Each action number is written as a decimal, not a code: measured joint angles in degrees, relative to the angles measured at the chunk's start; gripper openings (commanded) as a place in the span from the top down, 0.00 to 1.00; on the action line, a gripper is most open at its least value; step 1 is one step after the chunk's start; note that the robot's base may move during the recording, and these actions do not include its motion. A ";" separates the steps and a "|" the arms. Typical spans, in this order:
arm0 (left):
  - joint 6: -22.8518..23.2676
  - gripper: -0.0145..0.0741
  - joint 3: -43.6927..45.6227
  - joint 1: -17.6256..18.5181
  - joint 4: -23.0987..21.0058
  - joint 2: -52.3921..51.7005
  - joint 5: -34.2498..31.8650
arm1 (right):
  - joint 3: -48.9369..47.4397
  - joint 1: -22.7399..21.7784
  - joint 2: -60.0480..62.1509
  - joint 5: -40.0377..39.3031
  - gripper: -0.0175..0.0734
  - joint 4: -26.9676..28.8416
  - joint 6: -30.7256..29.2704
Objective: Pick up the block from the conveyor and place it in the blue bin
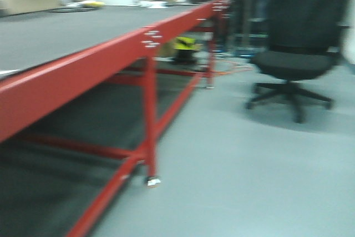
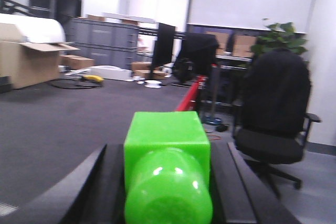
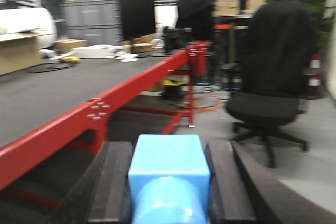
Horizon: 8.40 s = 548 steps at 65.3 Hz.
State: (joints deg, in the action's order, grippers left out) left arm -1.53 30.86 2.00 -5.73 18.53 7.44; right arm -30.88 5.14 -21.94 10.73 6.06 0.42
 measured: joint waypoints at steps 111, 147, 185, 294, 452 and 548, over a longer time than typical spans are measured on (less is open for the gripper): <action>0.00 0.96 0.00 0.00 0.00 -0.37 0.00 | 0.00 0.00 0.00 0.00 0.98 0.00 0.00; 0.00 0.96 0.00 0.00 0.00 -0.37 0.00 | 0.00 0.00 0.00 0.00 0.98 0.00 0.00; 0.00 0.96 0.00 0.00 0.00 -0.37 0.00 | 0.00 0.00 0.00 0.00 0.98 0.00 0.00; 0.00 0.96 -0.10 0.00 0.00 -0.37 0.00 | 0.00 0.00 0.00 0.00 0.98 0.00 0.00; -10.45 0.60 48.68 25.46 -5.45 65.23 7.22 | -39.27 23.64 -57.45 -5.63 0.77 0.18 -9.05; -10.32 0.96 -4.36 10.62 -14.47 13.98 2.03 | 4.52 8.95 -20.76 -16.94 0.98 12.25 -9.05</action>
State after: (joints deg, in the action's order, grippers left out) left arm -11.85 26.51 12.63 -20.20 32.51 9.46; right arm -26.36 14.09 -42.70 -6.21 18.31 -8.62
